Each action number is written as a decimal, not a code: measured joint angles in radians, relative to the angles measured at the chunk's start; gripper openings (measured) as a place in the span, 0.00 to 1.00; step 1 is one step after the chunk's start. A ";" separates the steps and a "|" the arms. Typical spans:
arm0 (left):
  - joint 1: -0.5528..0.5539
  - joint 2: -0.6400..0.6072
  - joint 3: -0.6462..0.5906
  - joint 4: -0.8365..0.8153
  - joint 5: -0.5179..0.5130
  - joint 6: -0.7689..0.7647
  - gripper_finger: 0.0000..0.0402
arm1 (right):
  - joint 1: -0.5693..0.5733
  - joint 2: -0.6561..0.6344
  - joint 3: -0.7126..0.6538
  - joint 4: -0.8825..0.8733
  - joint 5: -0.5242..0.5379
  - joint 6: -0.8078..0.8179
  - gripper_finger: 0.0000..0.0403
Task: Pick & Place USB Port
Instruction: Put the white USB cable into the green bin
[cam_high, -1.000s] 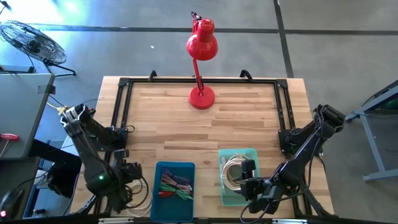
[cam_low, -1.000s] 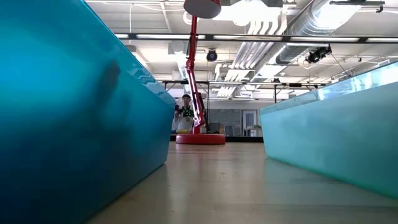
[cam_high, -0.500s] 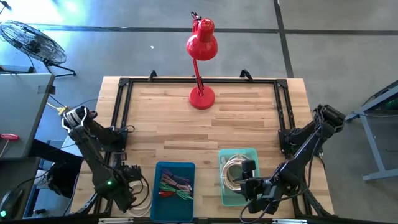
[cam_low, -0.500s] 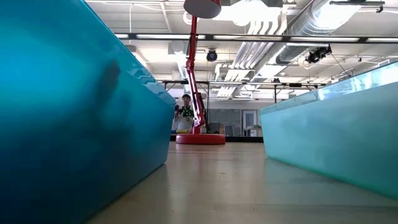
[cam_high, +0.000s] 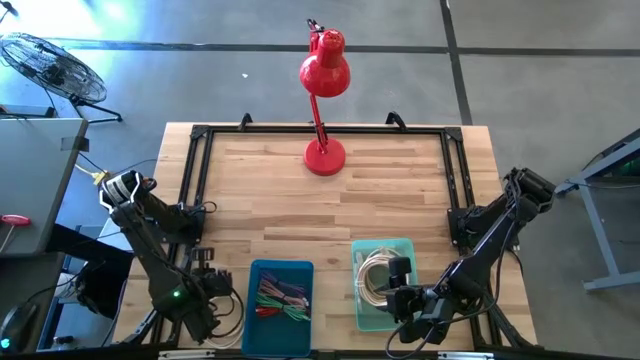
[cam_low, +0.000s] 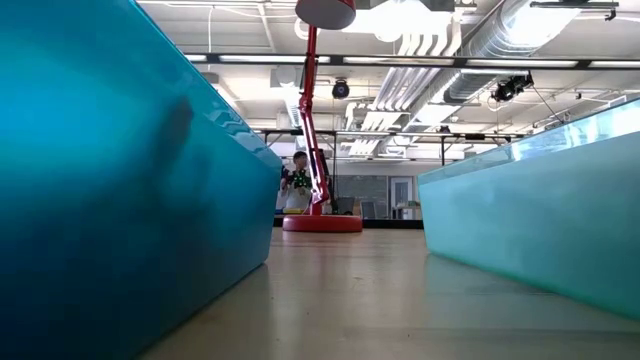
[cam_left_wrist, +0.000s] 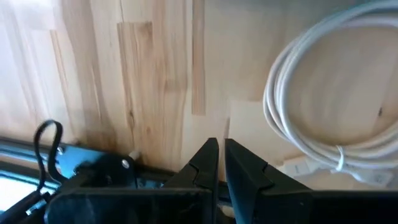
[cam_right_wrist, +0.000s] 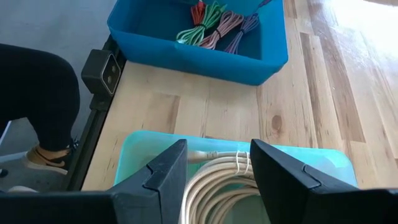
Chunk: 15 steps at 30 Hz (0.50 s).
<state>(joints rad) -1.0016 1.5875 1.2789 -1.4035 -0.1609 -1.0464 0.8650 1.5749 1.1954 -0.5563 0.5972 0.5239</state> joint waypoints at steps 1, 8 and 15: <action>0.000 0.000 0.000 0.003 -0.010 0.003 0.06 | 0.000 0.000 0.000 0.000 0.000 0.000 0.42; 0.000 0.000 0.000 0.019 -0.011 0.002 0.06 | 0.000 0.000 0.000 0.000 0.000 0.000 0.42; 0.000 0.000 0.000 0.022 0.028 -0.105 0.15 | 0.000 0.000 0.000 0.000 0.001 -0.001 0.42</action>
<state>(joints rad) -1.0016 1.5875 1.2789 -1.3812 -0.1332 -1.1518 0.8647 1.5749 1.1954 -0.5564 0.5980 0.5232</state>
